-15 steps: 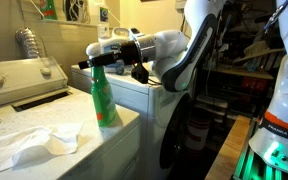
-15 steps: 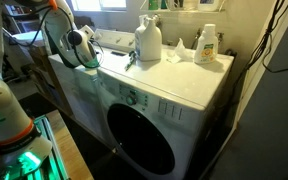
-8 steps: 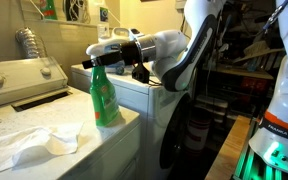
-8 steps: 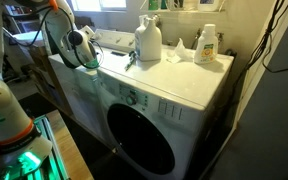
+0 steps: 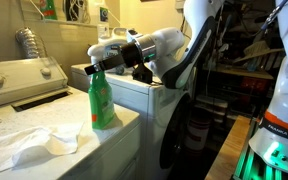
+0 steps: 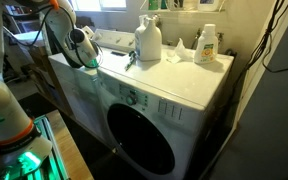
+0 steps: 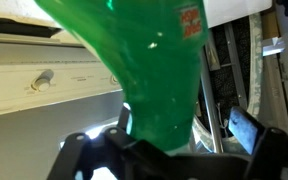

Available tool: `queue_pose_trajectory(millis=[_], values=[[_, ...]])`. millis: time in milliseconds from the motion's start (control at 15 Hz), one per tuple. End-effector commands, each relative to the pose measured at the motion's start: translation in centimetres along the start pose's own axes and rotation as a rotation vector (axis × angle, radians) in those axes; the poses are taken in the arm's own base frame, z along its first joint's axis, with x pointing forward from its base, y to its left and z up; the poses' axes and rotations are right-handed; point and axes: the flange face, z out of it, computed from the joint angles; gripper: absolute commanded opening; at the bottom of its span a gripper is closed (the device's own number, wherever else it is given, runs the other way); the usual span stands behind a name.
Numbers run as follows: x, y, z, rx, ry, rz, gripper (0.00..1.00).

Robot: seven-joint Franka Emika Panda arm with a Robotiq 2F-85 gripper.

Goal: Put the green bottle upright

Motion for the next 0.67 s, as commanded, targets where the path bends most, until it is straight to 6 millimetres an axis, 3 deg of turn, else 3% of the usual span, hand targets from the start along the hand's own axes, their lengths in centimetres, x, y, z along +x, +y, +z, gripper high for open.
queue_pose_trajectory(millis=[0,600], values=[[-1.2,0.2,0.6,0.014,-0.095,0.022,1.00],[-2.0,1.1,-0.2,-0.111,-0.267,0.015,1.00]])
